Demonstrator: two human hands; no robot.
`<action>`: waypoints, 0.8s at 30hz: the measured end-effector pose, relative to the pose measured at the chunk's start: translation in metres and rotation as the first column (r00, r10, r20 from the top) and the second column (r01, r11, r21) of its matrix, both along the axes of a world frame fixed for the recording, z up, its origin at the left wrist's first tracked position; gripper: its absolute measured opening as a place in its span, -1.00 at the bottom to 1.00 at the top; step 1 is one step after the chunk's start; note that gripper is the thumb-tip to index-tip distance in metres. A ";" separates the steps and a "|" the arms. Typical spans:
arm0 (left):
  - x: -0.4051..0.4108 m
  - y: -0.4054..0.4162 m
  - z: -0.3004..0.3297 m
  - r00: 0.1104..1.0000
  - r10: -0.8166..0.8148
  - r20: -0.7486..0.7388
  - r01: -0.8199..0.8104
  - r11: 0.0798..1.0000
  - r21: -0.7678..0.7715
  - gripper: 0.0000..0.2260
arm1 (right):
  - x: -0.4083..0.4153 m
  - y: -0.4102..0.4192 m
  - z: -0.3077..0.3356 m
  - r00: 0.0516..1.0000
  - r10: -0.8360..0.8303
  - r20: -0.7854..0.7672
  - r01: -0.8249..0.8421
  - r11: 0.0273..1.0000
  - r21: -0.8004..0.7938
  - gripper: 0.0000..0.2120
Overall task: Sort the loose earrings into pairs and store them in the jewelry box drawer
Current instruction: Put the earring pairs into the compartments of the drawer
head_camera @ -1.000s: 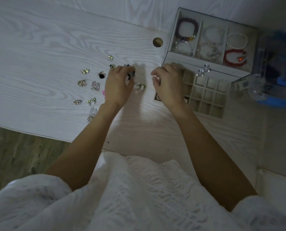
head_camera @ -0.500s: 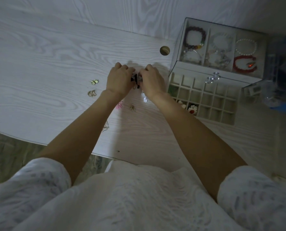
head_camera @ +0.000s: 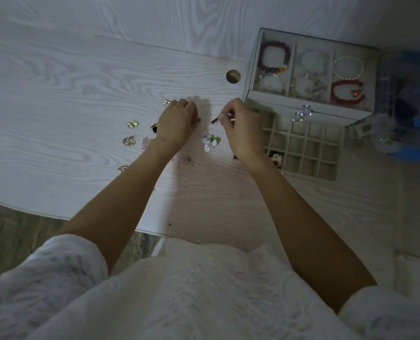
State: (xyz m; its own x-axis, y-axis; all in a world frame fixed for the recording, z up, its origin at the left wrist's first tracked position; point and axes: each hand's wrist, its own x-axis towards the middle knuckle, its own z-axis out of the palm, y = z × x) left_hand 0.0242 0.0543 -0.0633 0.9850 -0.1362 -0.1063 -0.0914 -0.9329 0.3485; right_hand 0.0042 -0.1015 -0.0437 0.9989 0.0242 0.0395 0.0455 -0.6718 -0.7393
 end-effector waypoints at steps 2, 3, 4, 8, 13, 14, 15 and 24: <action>-0.004 -0.001 -0.003 1.000 0.004 0.022 -0.003 0.999 -0.046 -0.89 | -0.010 -0.015 0.008 0.999 -0.050 -0.006 0.051 0.996 0.078 -0.93; -0.006 -0.001 -0.005 1.000 0.010 0.029 -0.008 0.998 -0.057 -0.89 | -0.015 -0.022 0.013 0.997 -0.074 -0.016 0.075 0.990 0.118 -0.93; -0.006 -0.001 -0.005 0.999 0.012 0.036 -0.010 0.998 -0.063 -0.90 | -0.019 -0.030 0.017 0.995 -0.097 -0.020 0.099 0.983 0.154 -0.93; -0.006 -0.002 -0.004 0.998 0.042 0.040 -0.038 0.995 -0.088 -0.89 | -0.033 -0.060 0.030 0.986 -0.168 -0.014 0.167 0.956 0.241 -0.99; -0.016 -0.027 0.016 0.990 0.114 0.086 -0.071 0.917 -0.393 -0.93 | -0.038 -0.087 0.023 0.977 -0.194 -0.085 0.210 0.937 0.280 -0.99; -0.019 -0.036 0.022 0.989 0.104 0.100 -0.049 0.894 -0.445 -0.92 | -0.038 -0.089 0.019 0.975 -0.193 -0.109 0.216 0.940 0.264 -0.97; -0.021 -0.046 0.028 0.990 0.093 0.107 -0.029 0.872 -0.488 -0.92 | -0.038 -0.091 0.015 0.972 -0.199 -0.124 0.225 0.942 0.251 -0.94; -0.028 -0.108 0.037 0.997 0.018 0.074 0.028 0.819 -0.573 -0.88 | -0.028 -0.087 0.000 0.978 -0.185 -0.094 0.190 0.981 0.049 -0.84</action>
